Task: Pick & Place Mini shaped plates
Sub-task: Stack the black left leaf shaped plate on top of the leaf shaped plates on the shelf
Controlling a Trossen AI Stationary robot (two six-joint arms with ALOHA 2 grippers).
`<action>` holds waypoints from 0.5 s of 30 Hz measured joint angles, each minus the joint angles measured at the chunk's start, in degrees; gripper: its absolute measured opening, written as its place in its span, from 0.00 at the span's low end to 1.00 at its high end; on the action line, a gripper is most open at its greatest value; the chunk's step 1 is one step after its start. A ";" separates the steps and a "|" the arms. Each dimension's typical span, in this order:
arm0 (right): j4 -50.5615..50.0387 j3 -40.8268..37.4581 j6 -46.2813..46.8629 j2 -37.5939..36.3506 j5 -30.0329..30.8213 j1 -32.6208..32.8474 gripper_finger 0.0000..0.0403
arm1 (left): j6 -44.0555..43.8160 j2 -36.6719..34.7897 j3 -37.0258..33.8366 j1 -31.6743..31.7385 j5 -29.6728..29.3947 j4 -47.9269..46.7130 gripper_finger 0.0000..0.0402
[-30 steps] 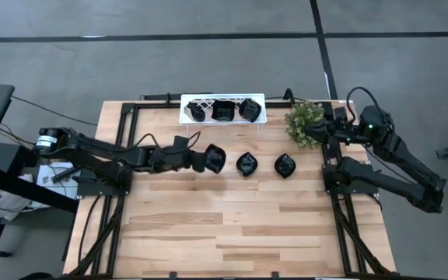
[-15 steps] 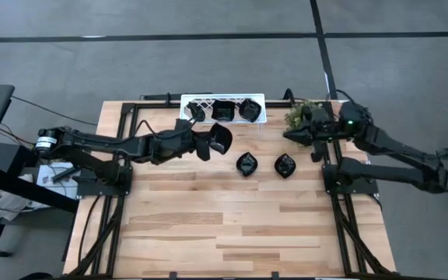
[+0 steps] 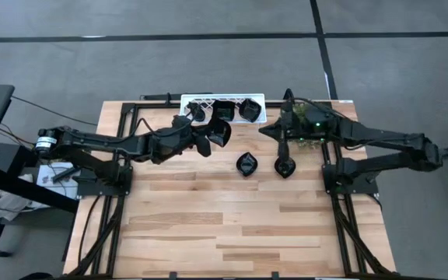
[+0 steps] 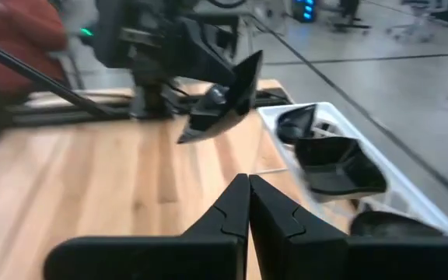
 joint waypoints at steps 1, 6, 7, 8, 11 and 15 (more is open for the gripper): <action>-1.10 1.36 -0.93 1.18 1.66 0.56 0.01 | 0.00 0.00 0.00 0.00 -0.31 -0.01 0.01; -5.59 7.91 -3.11 7.57 6.30 2.80 0.01 | 0.02 0.00 0.00 0.00 -2.12 0.01 0.01; -6.22 9.16 -3.39 8.92 6.82 3.26 0.01 | 0.02 0.02 0.00 0.00 -2.38 -0.02 0.01; -7.17 10.49 -3.92 10.26 7.49 3.63 0.01 | 0.07 0.02 0.00 0.00 -2.59 -0.01 0.01; -8.90 14.63 -4.80 14.43 8.49 4.66 0.04 | 0.37 0.02 -0.34 -0.05 -2.75 0.01 0.01; -11.53 19.84 -5.78 19.35 10.76 5.35 0.13 | 0.42 0.09 -0.85 -0.09 -2.75 -0.13 0.01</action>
